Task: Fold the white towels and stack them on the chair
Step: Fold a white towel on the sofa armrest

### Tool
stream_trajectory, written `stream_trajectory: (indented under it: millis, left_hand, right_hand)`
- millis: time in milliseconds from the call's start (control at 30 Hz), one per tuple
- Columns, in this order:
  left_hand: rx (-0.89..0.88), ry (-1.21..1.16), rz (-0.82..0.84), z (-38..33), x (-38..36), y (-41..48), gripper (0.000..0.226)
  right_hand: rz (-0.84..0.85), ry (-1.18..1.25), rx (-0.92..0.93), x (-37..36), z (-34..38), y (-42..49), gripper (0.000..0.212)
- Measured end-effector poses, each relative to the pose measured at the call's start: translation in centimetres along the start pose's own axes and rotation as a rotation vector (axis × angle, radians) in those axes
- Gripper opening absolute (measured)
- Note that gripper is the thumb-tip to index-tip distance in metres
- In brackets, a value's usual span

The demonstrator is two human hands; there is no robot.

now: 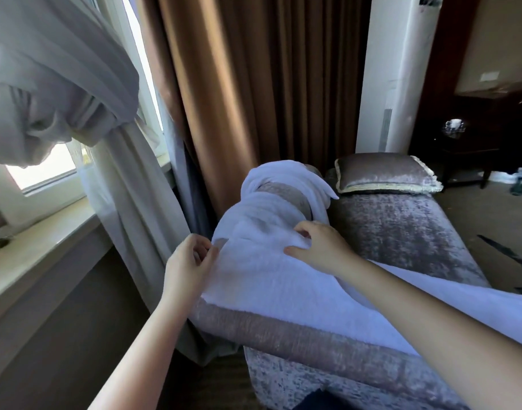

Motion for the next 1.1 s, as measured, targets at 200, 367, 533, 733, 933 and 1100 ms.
stream_trajectory:
  millis: [200,367,533,733,933,1100]
  left_hand:
    - [0.418,-0.116,0.406,-4.5,-2.9,3.2,0.061]
    - [0.468,-0.033,0.459,-3.2,-3.4,4.0,0.055]
    - [0.378,0.043,0.410,-1.1,-3.3,3.4,0.023]
    - [0.398,0.107,0.396,-0.5,-3.6,3.3,0.027]
    - [0.238,0.175,0.214,-1.1,-6.4,3.5,0.025]
    - [0.080,0.229,0.091,0.1,-6.2,2.2,0.022]
  right_hand:
    - [-0.064,0.035,0.337,0.3,4.4,-2.9,0.030]
    - [0.227,-0.112,0.498,-1.9,5.3,-7.1,0.049]
    - [-0.060,0.029,0.467,0.8,2.2,-6.0,0.029]
    - [-0.069,-0.316,-0.002,3.4,-7.0,-2.2,0.026]
    - [-0.022,-0.215,-0.116,2.9,-8.9,-3.0,0.028]
    - [-0.046,-0.180,-0.081,2.9,-9.1,-3.3,0.022]
Point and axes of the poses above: each hand's wrist, its own y-axis towards the middle knuckle, its own x-axis out of the back of the hand, z = x × y, the point moved 3 cm from there along y, towards the middle knuckle, and after that the axes turned 15 degrees about -z, right-handed, at the moved point
